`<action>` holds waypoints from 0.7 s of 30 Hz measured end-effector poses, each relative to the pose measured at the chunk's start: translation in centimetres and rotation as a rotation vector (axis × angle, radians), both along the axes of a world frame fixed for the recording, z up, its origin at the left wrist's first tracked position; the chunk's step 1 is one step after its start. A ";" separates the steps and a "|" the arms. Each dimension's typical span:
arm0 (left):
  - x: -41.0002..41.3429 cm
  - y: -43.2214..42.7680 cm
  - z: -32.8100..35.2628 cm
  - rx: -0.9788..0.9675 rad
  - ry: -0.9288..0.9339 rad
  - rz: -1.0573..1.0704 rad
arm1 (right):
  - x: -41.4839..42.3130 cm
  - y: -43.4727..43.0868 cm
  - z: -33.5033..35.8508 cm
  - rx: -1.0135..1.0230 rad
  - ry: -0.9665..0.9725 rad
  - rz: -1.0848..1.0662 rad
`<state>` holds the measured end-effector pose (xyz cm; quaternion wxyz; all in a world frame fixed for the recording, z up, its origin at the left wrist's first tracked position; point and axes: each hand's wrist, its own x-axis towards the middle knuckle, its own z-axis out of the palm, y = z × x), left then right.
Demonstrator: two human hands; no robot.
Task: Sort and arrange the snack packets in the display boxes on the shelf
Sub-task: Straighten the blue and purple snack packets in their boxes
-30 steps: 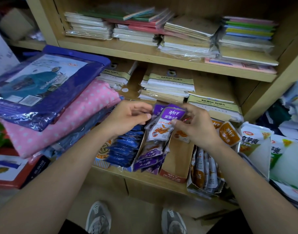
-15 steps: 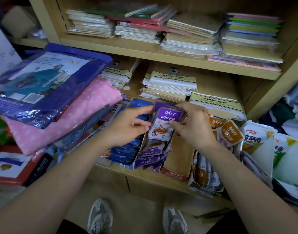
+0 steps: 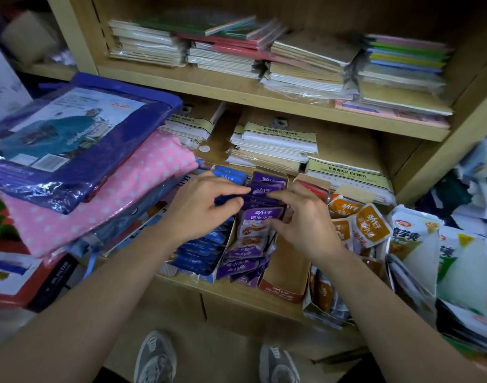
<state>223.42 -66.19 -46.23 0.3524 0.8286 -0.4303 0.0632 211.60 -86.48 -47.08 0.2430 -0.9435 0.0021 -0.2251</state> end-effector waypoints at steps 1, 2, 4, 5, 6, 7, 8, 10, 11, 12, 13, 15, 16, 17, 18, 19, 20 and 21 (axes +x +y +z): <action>-0.1 0.0 0.2 -0.010 0.028 -0.018 | 0.0 0.0 0.0 0.014 0.004 -0.001; -0.3 0.0 0.2 -0.003 0.034 -0.044 | 0.1 0.1 0.0 0.019 0.009 0.005; -0.5 -0.1 0.1 0.055 -0.019 -0.076 | 0.3 0.4 0.0 0.021 0.031 0.025; -0.6 -0.2 0.0 0.078 -0.058 -0.074 | 0.4 0.4 0.0 0.033 0.054 0.026; -0.5 -0.2 -0.3 0.086 -0.083 -0.066 | 0.3 0.2 0.2 0.059 0.092 0.020; -0.5 -0.3 -0.5 0.081 -0.099 -0.063 | 0.2 -0.2 0.4 0.099 0.142 0.012; -0.5 -0.5 -0.6 0.070 -0.114 -0.066 | 0.0 -0.8 0.7 0.161 0.190 0.010; -0.4 -0.7 -0.7 0.045 -0.139 -0.085 | -0.5 -2.2 1.3 0.333 0.225 0.021; -0.4 -0.8 -0.7 0.027 -0.142 -0.095 | -0.7 -2.7 1.5 0.389 0.210 0.014; -0.5 -0.8 -0.7 0.014 -0.144 -0.102 | -0.7 -3.1 1.5 0.403 0.186 -0.010; -0.5 -0.9 -0.7 0.009 -0.151 -0.107 | -0.5 -3.3 1.5 0.383 0.165 -0.040; -0.5 -1.1 -0.6 0.003 -0.173 -0.113 | 0.2 -3.2 1.2 0.298 0.139 -0.078; -0.5 -1.1 -0.5 -0.003 -0.186 -0.116 | 0.6 -3.0 1.0 0.249 0.125 -0.082; -0.4 -1.2 -0.5 -0.007 -0.206 -0.115 | 1.0 -2.8 0.8 0.208 0.109 -0.086; -0.4 -1.3 -0.6 -0.014 -0.233 -0.106 | 1.4 -2.6 0.6 0.184 0.093 -0.093; -0.4 -1.4 -0.7 -0.026 -0.258 -0.086 | 1.7 -2.5 0.5 0.178 0.076 -0.102; -0.4 -1.5 -0.8 -0.047 -0.278 -0.055 | 1.8 -2.4 0.5 0.189 0.056 -0.109; -0.4 -1.6 -0.8 -0.069 -0.292 -0.022 | 2.0 -2.4 0.4 0.218 0.035 -0.108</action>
